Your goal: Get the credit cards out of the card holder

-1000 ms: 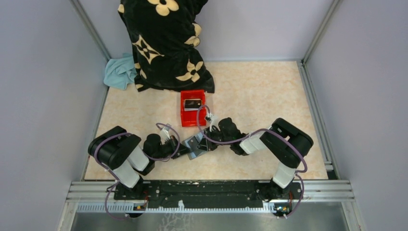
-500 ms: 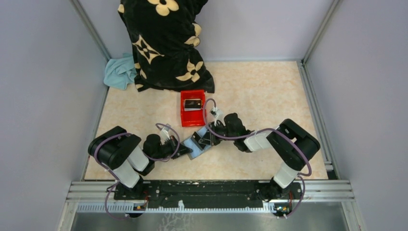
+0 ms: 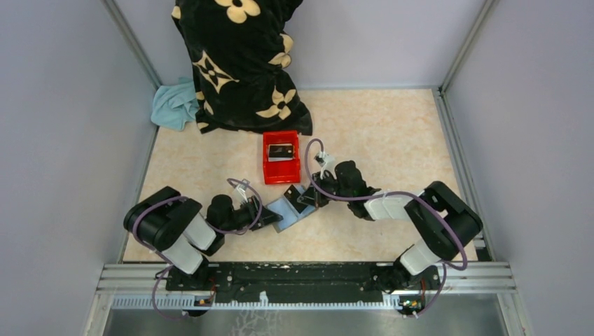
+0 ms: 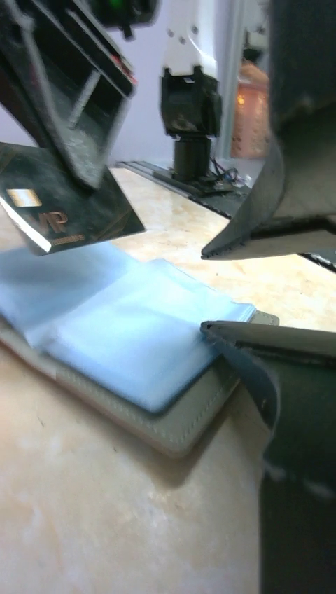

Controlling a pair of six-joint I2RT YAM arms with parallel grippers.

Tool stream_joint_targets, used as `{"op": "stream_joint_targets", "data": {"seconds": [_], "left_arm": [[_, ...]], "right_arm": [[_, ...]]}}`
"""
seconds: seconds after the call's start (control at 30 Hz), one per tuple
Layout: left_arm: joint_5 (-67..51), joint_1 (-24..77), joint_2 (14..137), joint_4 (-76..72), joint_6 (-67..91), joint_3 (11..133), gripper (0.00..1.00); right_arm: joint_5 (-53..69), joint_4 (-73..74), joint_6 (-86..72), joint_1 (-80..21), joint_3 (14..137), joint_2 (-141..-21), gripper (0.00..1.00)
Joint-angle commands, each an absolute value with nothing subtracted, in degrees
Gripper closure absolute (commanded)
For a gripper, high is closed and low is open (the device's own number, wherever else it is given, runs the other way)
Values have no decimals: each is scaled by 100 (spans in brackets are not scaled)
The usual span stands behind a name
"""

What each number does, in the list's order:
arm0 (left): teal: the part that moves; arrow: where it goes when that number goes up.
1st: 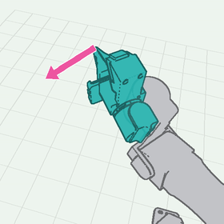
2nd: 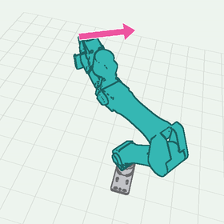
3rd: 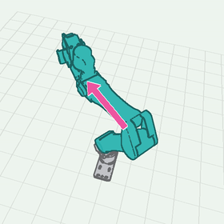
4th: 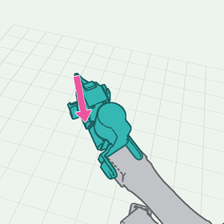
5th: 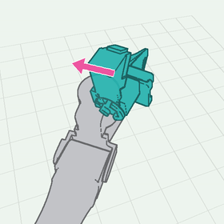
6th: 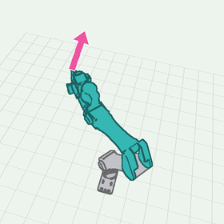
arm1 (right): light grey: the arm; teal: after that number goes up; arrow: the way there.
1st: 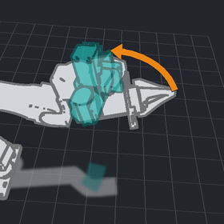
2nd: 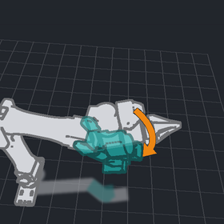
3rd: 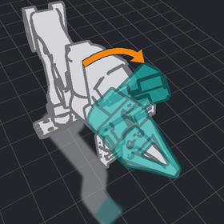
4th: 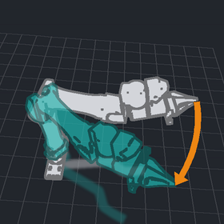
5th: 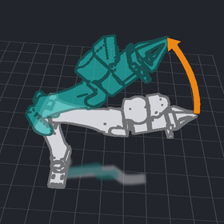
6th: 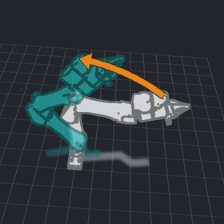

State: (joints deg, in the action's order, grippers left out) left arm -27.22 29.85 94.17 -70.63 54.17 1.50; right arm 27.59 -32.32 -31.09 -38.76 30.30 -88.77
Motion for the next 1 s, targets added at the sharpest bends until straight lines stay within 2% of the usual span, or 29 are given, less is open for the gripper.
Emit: {"op": "stream_joint_targets", "data": {"seconds": [0.0,0.13,0.33,0.37,0.47,0.57,0.6,0.77,0.87,0.97], "left_arm": [[-3121,2965,8979,-6868,4954,138,46],[-3569,2964,8299,-6218,4572,448,33],[-3515,2964,7041,-4000,3327,1293,32],[-3497,2970,6915,-3753,3164,1391,29],[-3542,2957,6810,-3328,2904,1608,21],[-3880,2955,7004,-3464,2959,1668,20],[-4070,2953,7104,-3643,3023,1643,23],[-4620,2956,7460,-4772,3566,1317,56],[-4780,2955,7463,-5142,3753,1135,66],[-4901,2961,7322,-5351,3855,1002,67]], "right_arm": [[2762,-2960,-2746,-3724,3080,-8262,100],[3207,-2600,-2586,-3718,3112,-7973,100],[4212,-2613,-2702,-3754,2912,-7605,100],[4315,-2613,-2706,-3798,2883,-7550,100],[4481,-2635,-2671,-4015,2824,-7412,100],[4497,-2624,-2654,-4236,2842,-7390,100],[4473,-2624,-2654,-4278,2854,-7406,100],[4397,-2703,-2655,-4308,2875,-7471,100],[4398,-2626,-2574,-4309,2952,-7541,100],[4378,-2545,-2495,-4307,3017,-7604,100]]}}
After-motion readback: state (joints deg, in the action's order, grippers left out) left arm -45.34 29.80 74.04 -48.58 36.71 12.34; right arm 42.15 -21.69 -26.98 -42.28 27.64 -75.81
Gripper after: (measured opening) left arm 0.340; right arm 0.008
